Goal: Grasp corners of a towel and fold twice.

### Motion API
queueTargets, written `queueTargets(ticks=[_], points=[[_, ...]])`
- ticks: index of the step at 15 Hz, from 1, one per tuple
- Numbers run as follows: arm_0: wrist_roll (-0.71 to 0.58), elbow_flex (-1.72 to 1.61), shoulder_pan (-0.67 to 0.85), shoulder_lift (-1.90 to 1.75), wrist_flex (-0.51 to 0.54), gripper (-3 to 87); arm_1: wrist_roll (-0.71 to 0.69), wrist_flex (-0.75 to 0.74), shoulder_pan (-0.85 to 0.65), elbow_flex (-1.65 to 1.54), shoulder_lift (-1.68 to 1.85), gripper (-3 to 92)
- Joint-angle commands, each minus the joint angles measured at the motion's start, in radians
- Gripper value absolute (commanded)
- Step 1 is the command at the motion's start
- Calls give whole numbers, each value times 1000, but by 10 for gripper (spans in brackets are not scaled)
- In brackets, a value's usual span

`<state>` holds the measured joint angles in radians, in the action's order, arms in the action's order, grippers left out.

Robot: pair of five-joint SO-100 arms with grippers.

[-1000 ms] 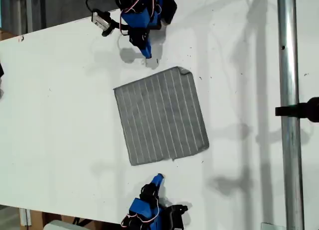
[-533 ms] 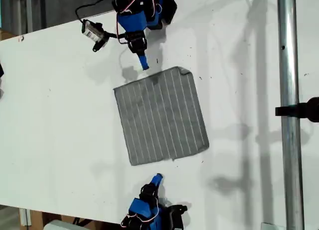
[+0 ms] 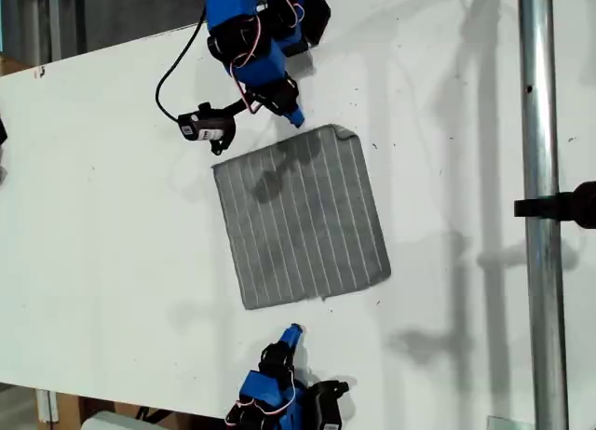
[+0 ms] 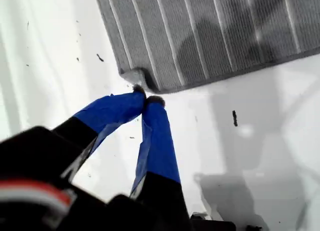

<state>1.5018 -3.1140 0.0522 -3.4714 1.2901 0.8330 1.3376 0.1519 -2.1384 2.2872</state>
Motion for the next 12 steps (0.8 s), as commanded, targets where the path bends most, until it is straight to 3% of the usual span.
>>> queueTargets(ticks=[1,2,4,5,7,12], points=[[26,-3,-5,0,-6,-29,-15,18,32,91,-57,-2],[40,-3,-12,0,-6,-29,-9,5,49,98,-112,37],[66,-5,-44,0,-8,-29,-8,-26,84,140,-295,301],[78,-5,-55,0,-8,-29,-15,-25,98,187,-413,349],[81,-5,-54,0,-6,-29,-18,-23,109,259,-584,388],[28,-5,6,0,-3,-29,-15,-141,71,94,-522,345]])
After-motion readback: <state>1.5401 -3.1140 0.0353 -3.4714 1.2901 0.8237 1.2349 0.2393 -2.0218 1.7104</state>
